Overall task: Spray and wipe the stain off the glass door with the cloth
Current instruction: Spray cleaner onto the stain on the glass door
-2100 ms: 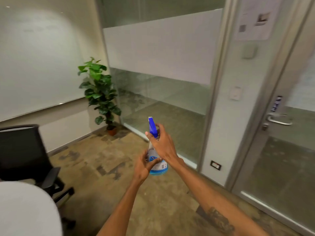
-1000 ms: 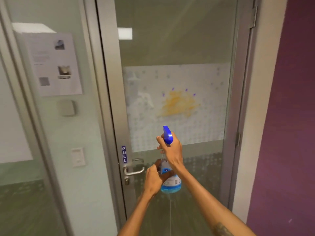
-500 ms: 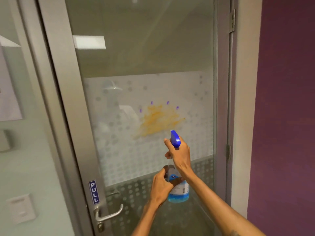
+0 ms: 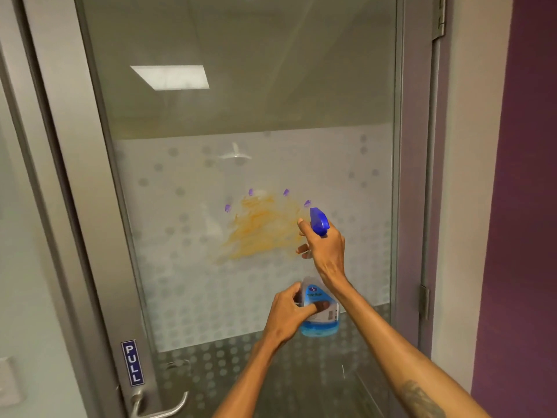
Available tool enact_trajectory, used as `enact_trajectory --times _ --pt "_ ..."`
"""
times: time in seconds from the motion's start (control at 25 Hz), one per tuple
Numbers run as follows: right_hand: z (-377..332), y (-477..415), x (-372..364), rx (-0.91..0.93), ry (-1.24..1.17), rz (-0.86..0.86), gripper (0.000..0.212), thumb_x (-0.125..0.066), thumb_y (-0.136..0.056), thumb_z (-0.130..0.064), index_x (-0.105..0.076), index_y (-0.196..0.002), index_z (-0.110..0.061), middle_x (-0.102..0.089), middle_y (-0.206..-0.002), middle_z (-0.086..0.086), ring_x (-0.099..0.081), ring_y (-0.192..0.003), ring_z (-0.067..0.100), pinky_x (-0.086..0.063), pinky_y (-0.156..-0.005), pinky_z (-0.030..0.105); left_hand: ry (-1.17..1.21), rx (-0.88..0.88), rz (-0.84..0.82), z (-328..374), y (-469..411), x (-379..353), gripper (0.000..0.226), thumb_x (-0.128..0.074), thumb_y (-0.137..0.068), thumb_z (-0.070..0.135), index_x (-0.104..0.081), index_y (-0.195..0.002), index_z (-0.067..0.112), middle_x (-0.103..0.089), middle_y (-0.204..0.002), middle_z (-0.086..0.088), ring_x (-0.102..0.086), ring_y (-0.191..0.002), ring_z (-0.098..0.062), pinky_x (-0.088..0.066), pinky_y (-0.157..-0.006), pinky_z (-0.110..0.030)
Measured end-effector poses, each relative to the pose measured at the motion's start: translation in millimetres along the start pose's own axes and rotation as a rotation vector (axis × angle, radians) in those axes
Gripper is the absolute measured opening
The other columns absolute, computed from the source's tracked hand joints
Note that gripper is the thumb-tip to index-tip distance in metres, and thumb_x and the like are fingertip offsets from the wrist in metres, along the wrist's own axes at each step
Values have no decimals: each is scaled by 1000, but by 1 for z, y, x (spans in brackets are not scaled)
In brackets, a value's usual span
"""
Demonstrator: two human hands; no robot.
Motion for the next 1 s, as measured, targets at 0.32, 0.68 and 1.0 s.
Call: enact_trajectory --times 0.32,0.68,1.0 --pt "2 -36 -3 -31 89 54 27 -68 -86 -45 -69 -87 -17 -74 -71 -1 -74 -54 14 -64 -70 43 6 -39 -8 6 -34 -4 43 -81 -71 54 -73 -98 21 -79 -94 10 -76 -85 -2 -60 -69 -17" --pt "12 -33 -6 -58 139 120 25 -69 -86 -47 -64 -82 -23 -74 -69 0 -75 -57 13 -63 -75 47 9 -40 -36 -6 -39 -1 45 -81 -71 56 -73 -98 20 -79 -98 6 -77 -85 -5 -61 -71 -18" --pt "15 -24 -9 -80 181 153 31 -69 -87 -44 -69 -88 -13 -73 -60 -4 -76 -61 13 -63 -78 49 20 -31 -59 -13 -40 -3 47 -81 -78 50 -74 -112 18 -79 -108 5 -78 -90 -13 -63 -77 -22"
Point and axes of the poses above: each hand's wrist, its own y-axis away from the middle knuckle, its own x-axis out of the back of the hand, z = x × y, the point moved 3 cm from there along -y, towards the middle knuckle
